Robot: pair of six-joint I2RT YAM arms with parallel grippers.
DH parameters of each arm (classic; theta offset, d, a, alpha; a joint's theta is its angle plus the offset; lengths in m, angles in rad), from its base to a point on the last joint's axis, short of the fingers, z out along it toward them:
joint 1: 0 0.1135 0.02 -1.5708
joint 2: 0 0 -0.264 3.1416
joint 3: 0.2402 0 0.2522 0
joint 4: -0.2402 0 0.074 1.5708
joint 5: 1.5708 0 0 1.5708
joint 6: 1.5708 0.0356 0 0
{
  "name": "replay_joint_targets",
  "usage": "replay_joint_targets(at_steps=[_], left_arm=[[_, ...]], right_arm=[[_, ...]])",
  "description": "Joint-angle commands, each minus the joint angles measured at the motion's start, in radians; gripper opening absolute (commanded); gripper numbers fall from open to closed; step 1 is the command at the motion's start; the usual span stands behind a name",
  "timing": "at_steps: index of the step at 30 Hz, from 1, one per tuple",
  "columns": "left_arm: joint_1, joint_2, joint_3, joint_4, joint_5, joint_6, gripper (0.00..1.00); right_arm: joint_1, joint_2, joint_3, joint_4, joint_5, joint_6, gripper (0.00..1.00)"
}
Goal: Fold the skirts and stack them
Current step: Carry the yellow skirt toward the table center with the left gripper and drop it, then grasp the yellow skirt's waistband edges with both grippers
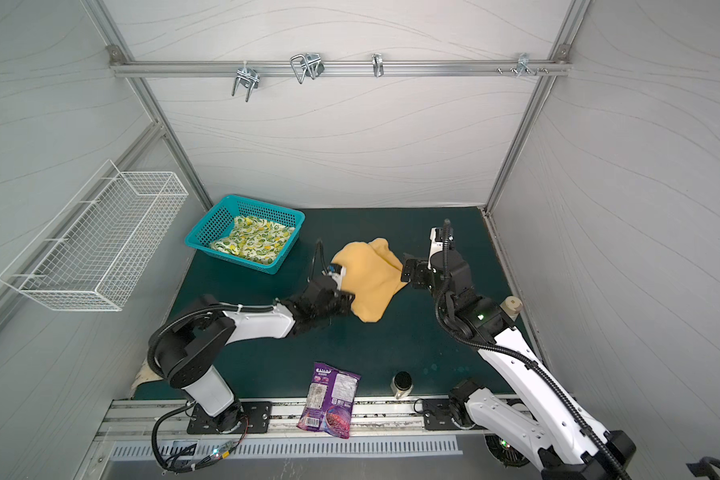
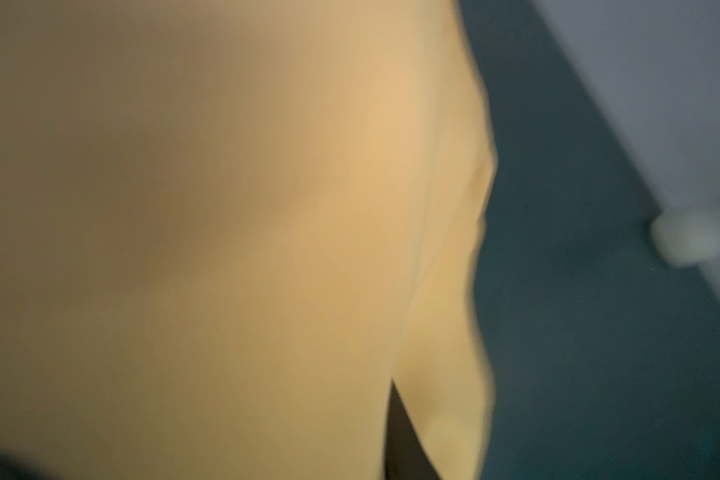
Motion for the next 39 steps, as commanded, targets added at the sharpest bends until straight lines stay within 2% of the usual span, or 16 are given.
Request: replay_joint_targets(at_steps=[1, 3, 4, 5, 6, 7, 9, 10, 16, 18, 21, 24, 28, 32, 39], left_arm=[[-0.101, -0.045, -0.097, 0.333, -0.142, -0.117, 0.42], [-0.16, -0.088, -0.166, 0.363, -0.21, -0.137, 0.54], [-0.181, -0.116, -0.188, 0.359, -0.234, -0.147, 0.65], [-0.189, -0.144, -0.203, 0.34, -0.245, -0.162, 0.69], [-0.191, -0.178, -0.212, 0.312, -0.251, -0.175, 0.82], [-0.193, -0.213, -0.214, 0.281, -0.258, -0.18, 0.83], [-0.193, -0.278, -0.195, 0.203, -0.272, -0.162, 0.96], [-0.192, -0.304, -0.175, 0.149, -0.28, -0.144, 0.99], [-0.175, -0.445, 0.031, -0.211, -0.32, -0.047, 0.99], [-0.114, -0.458, 0.111, -0.325, -0.275, -0.066, 0.99], [0.008, -0.456, 0.159, -0.384, -0.167, -0.12, 0.99], [0.067, -0.431, 0.21, -0.45, -0.167, -0.09, 0.99], [0.154, -0.308, 0.326, -0.533, -0.064, -0.072, 0.99], [0.222, -0.121, 0.496, -0.65, 0.041, -0.062, 0.99], [0.264, 0.157, 0.864, -0.998, 0.097, -0.01, 0.98]], right_arm=[[0.0, 0.014, -0.018, -0.001, -0.029, 0.037, 0.99], [-0.002, 0.031, -0.029, 0.013, -0.039, 0.039, 0.99], [-0.003, 0.042, -0.031, 0.016, -0.042, 0.043, 0.99], [-0.003, 0.053, -0.033, 0.016, -0.045, 0.043, 0.99], [-0.004, 0.067, -0.036, 0.02, -0.055, 0.046, 0.99], [-0.006, 0.08, -0.041, 0.025, -0.063, 0.048, 0.99], [-0.007, 0.105, -0.05, 0.04, -0.08, 0.054, 0.99], [-0.006, 0.118, -0.056, 0.047, -0.089, 0.059, 0.99], [-0.008, 0.203, -0.058, 0.07, -0.147, 0.065, 0.99], [-0.01, 0.234, -0.051, 0.074, -0.179, 0.053, 0.99], [-0.024, 0.286, -0.031, 0.066, -0.228, 0.028, 0.99], [-0.06, 0.334, -0.022, 0.066, -0.301, 0.019, 0.99], [-0.108, 0.405, -0.01, 0.076, -0.374, -0.016, 0.99], [-0.132, 0.479, 0.019, 0.074, -0.433, -0.041, 0.99], [-0.134, 0.56, 0.055, 0.055, -0.485, -0.066, 0.97]])
